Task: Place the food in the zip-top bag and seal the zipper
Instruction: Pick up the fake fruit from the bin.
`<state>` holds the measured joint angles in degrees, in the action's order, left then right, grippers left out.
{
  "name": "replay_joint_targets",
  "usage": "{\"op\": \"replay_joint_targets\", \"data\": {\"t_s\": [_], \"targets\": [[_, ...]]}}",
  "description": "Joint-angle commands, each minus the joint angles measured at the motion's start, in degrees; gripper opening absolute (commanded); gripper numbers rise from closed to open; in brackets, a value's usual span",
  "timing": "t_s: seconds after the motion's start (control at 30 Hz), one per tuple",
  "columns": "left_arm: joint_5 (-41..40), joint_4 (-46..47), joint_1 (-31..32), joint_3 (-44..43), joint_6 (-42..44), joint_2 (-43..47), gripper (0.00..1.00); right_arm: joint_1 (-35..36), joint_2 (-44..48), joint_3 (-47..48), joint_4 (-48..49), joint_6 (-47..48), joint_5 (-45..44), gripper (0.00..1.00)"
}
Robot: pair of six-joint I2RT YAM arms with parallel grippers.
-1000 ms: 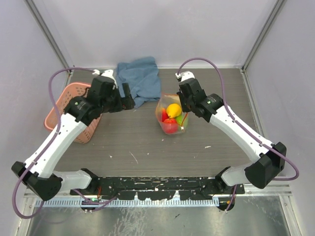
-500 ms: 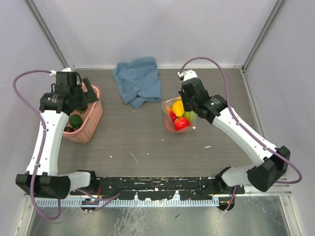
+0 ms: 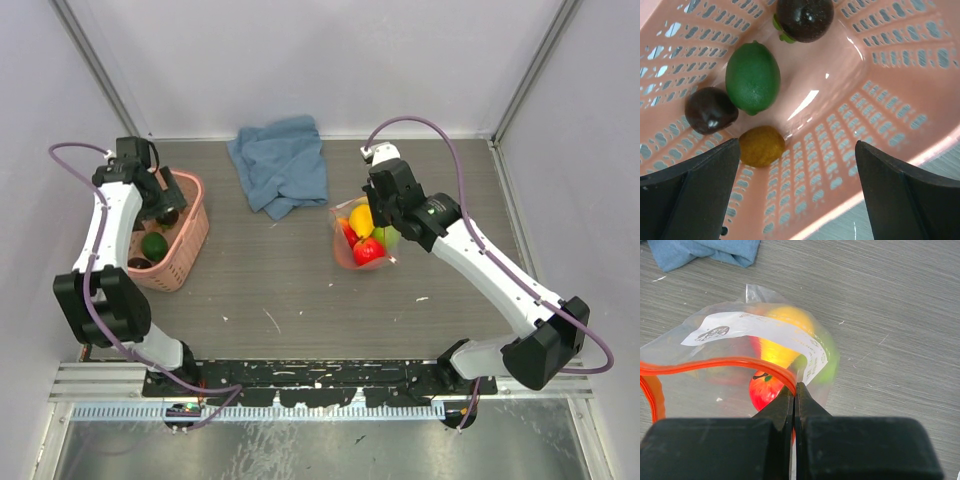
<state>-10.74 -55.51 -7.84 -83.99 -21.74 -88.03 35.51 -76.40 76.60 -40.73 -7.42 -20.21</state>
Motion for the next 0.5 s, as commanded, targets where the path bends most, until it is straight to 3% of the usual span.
{"op": "replay_joint_targets", "data": {"t_s": [0.0,0.1,0.27,0.47], "targets": [[-2.02,2.28,-1.91,-3.92,2.48,-3.08,0.98,-0.22,1.54,-0.23,3.52,0.46,0.57,0.01],[-2.97,5.66,-2.39,-3.17,2.54,-4.52,0.98,-0.13,1.56,-0.54,3.85,0.4,1.26,0.01],[-2.78,19.5,-4.01,4.84,1.01,-4.29,0.98,-0.17,1.74,-0.95,4.21,0.45,1.77,0.01],[-2.5,21.61,-4.29,5.88,-1.16,-6.93,0.98,-0.15,2.15,-1.45,4.43,0.49,1.46,0.01]]}}
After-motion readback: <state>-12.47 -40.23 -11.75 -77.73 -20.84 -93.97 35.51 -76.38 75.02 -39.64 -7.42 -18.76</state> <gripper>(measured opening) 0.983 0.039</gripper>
